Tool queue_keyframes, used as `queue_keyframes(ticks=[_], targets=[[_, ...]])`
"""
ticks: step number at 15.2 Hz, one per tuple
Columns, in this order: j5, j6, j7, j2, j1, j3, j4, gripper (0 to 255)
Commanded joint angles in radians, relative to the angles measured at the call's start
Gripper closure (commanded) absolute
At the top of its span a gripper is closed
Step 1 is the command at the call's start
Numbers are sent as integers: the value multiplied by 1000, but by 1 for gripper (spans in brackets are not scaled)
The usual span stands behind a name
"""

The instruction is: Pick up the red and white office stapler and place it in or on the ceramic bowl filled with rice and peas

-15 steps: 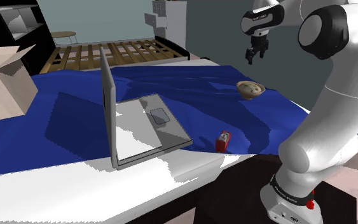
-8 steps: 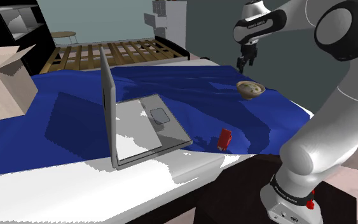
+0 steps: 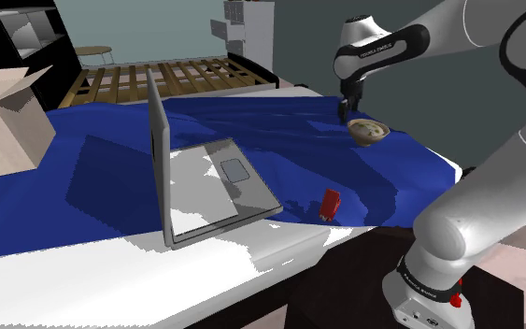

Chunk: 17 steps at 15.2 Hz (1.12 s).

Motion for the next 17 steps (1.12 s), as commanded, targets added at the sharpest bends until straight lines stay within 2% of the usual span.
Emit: queue_keyframes(ticks=[1,10,17], targets=[[-3,5,-5,-45,20,21,-63,0],[20,11,-56,-240,115,101,-320,0],[71,-23,-104,-419,215,161,-506,0]])
